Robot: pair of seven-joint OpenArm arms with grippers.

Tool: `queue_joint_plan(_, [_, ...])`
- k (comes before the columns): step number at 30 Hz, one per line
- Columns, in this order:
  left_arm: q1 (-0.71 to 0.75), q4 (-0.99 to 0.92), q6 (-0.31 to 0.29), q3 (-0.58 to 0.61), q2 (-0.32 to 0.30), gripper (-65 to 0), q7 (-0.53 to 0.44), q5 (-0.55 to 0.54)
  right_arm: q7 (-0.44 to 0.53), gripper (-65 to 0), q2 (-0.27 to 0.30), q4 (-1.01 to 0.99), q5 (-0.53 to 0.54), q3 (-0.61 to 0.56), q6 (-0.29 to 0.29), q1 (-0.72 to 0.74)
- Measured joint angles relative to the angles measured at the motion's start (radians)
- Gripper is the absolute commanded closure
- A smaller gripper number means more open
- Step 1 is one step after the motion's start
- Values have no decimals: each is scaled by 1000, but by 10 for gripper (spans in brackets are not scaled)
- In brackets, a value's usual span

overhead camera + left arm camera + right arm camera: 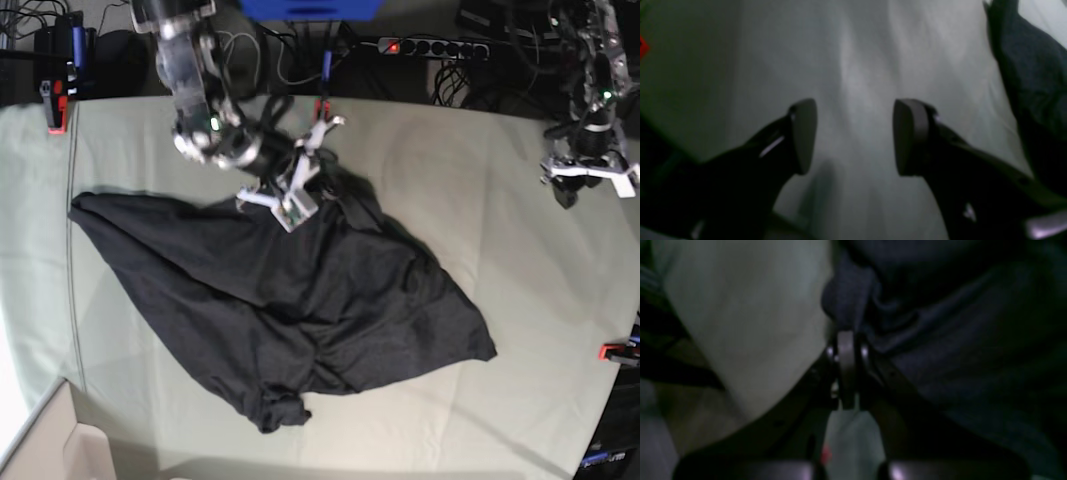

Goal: Layout the t-shirt on the table in an organized manner, then fold the t-shirt properly
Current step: 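Lift the shirt with the right gripper and regrasp with the left gripper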

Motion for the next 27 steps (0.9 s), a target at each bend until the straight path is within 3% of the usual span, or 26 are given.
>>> queue_joint_plan(6, [-20,-2,5,13,-4,-355,0,1,-13,0,24,248,-5,-6,5,-160])
queue_joint_plan(10, [-45,-4,0,84,-4,-355,-1,0,-4,0,85,336,-4,-31,5,-235])
queue_joint_plan(16, [-126,-59,7,254,-8,-354,-2,2,-18,0,195,308,-5,-86,8,-277])
queue_joint_plan(20, [-193,-137,3,346,11,-356,-7,0,-13,0,202,306,-4,-81,4,-311])
queue_joint_plan(27, [-299,-266,4,360,93,-355,-22,10,-4,0,197,304,-3,-82,-1,-325])
